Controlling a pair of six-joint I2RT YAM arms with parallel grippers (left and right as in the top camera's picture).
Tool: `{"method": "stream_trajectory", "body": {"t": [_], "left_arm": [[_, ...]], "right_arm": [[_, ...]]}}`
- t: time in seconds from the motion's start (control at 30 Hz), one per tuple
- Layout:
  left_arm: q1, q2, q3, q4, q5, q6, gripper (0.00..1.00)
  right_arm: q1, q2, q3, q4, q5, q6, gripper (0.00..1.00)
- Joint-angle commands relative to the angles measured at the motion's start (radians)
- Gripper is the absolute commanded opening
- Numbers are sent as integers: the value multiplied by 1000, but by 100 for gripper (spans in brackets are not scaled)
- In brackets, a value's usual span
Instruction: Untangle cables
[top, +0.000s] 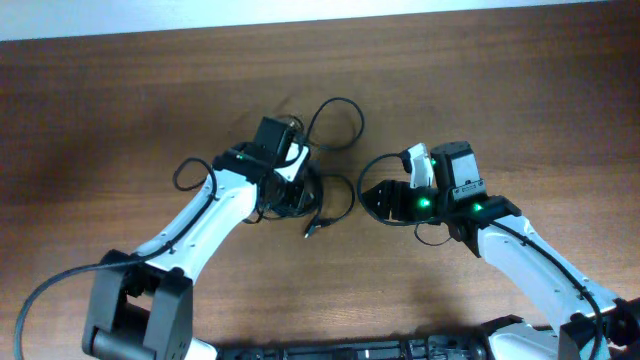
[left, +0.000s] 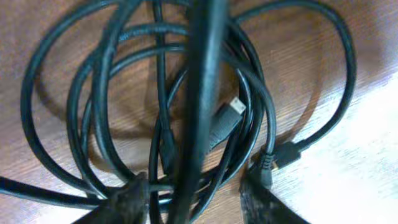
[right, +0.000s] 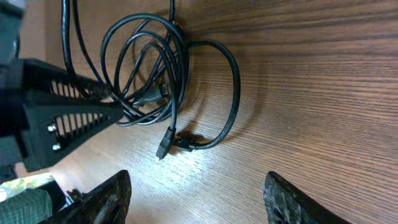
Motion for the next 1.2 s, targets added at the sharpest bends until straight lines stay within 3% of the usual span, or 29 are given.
{"method": "stream_trajectory", "body": {"t": [0.0, 0.07, 0.13, 0.33, 0.4, 0.47, 0.57, 0.67, 0.77, 0.8, 0.87, 0.93, 0.97, 1.03, 1.1, 1.13, 1.17], "left_arm": [[1, 5, -18, 29, 8, -32, 25], [1, 5, -11, 53, 11, -41, 0], [1, 3, 15, 49, 11, -80, 0], [3, -138, 266, 16, 11, -383, 0], [3, -203, 266, 23, 12, -433, 0], [3, -296, 266, 57, 18, -433, 0], [3, -414, 266, 108, 18, -433, 0], [3, -526, 266, 151, 10, -431, 0], [3, -565, 266, 179, -54, -429, 0], [3, -568, 266, 200, -53, -429, 0], [3, -569, 266, 202, -53, -429, 0], [3, -573, 266, 202, -53, -429, 0], [3, -581, 266, 202, -57, -425, 0], [3, -607, 266, 201, -62, -361, 0], [3, -642, 266, 190, -145, -361, 0], [3, -648, 266, 188, -170, -361, 0], [3, -646, 266, 189, -170, -362, 0]], "right_arm": [[5, -8, -2, 3, 13, -14, 66], [5, -8, -2, 3, 13, -14, 66], [5, -8, -2, 3, 13, -14, 67], [30, -8, -2, 5, 5, -5, 67], [109, -8, -2, 113, 10, 29, 67], [203, -7, -2, 224, 161, 42, 67], [272, 19, -2, 323, 362, 42, 77], [332, 181, -2, 513, 449, 38, 96], [396, 373, -2, 697, 443, 39, 100], [411, 437, -1, 713, 546, 71, 94], [394, 441, 8, 760, 554, 95, 55], [386, 441, 25, 789, 554, 132, 7], [375, 441, 29, 786, 558, 132, 4], [305, 431, 29, 741, 557, 132, 4], [196, 372, 29, 696, 390, 98, 4], [166, 354, 29, 758, 183, 91, 36], [171, 356, 29, 777, 136, 91, 49]]}}
